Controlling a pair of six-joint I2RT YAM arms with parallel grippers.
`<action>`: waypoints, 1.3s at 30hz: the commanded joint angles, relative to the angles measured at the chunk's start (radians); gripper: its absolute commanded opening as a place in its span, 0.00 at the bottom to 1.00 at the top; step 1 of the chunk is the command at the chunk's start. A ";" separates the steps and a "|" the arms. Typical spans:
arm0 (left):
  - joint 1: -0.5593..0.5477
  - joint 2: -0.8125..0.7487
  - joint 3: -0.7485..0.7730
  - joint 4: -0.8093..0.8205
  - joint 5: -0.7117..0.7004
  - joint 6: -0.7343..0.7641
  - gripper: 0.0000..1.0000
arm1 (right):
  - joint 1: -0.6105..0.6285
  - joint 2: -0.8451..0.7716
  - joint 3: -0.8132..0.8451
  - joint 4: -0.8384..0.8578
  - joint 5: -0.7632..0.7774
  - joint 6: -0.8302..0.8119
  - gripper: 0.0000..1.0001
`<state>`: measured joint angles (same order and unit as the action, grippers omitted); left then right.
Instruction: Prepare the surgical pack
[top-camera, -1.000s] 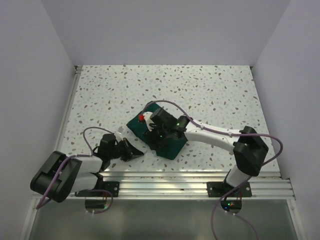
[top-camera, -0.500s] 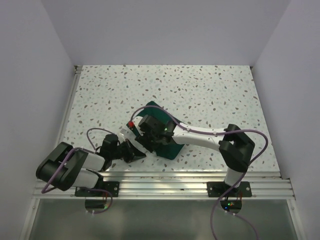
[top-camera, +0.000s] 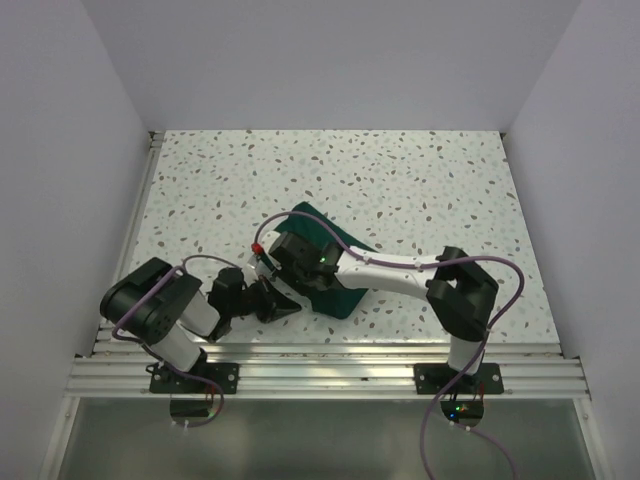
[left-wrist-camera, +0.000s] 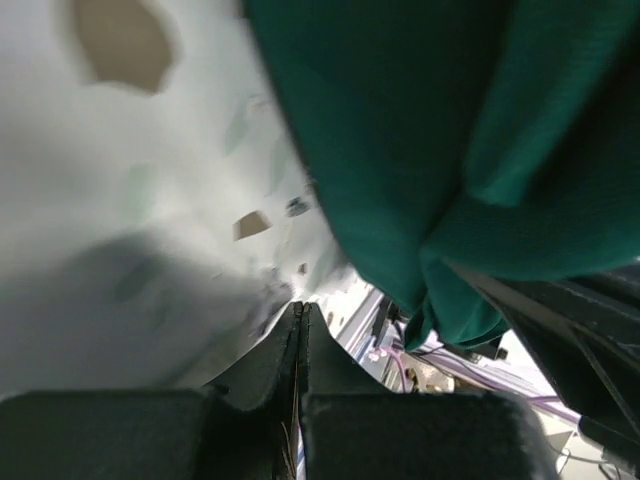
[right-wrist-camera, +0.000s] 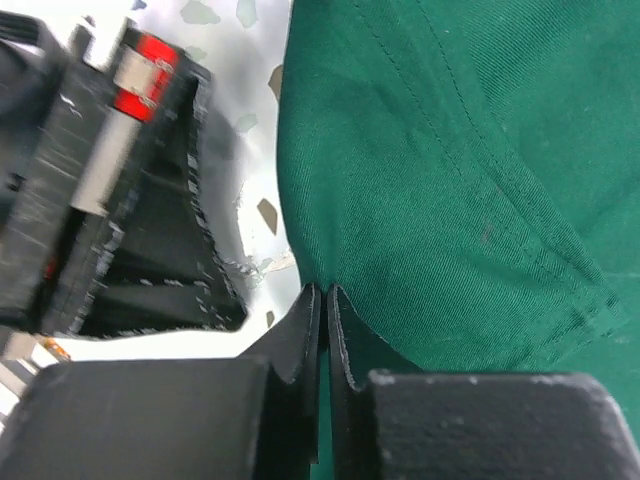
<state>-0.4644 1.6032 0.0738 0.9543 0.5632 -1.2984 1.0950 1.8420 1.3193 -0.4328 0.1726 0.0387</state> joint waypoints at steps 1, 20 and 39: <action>-0.023 0.033 0.044 0.113 -0.029 -0.021 0.00 | 0.003 0.003 0.057 0.009 0.018 0.013 0.00; -0.039 0.299 0.156 0.357 -0.074 -0.021 0.00 | -0.274 -0.079 0.058 -0.014 -0.416 0.211 0.00; -0.068 0.189 -0.005 0.402 -0.140 -0.131 0.00 | -0.365 -0.081 0.037 0.023 -0.544 0.279 0.00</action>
<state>-0.5129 1.8236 0.0933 1.2724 0.4400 -1.3964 0.7319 1.8069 1.3464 -0.4400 -0.3359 0.3073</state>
